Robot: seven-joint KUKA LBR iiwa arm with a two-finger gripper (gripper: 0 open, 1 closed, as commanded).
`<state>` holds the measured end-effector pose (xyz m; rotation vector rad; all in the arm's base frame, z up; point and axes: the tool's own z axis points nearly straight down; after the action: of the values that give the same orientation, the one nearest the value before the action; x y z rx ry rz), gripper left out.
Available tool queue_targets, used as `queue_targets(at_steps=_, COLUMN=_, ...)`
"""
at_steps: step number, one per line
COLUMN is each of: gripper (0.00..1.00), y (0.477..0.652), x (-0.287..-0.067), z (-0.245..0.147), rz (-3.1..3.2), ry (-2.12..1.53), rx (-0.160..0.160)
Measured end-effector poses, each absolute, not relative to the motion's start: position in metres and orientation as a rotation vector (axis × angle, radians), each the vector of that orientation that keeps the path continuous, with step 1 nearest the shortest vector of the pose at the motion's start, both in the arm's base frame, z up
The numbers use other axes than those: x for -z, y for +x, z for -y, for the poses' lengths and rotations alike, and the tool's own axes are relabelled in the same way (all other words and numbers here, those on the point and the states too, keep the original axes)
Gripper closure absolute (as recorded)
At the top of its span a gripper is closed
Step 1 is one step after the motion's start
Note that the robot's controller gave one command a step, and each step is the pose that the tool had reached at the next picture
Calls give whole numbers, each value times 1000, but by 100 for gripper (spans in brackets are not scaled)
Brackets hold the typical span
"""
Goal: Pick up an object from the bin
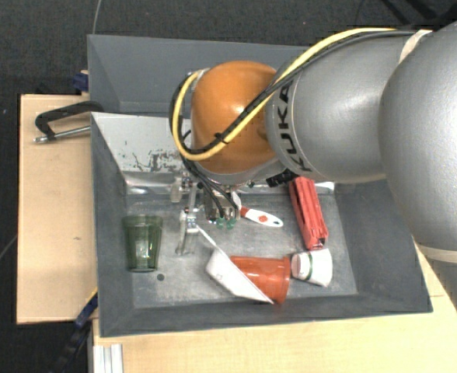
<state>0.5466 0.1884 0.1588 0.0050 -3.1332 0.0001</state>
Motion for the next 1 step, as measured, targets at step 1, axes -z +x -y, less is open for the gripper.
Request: queue_targets(at_steps=1, gripper=0, y=549, x=-164, z=-187, rz=3141, ry=1, rx=2)
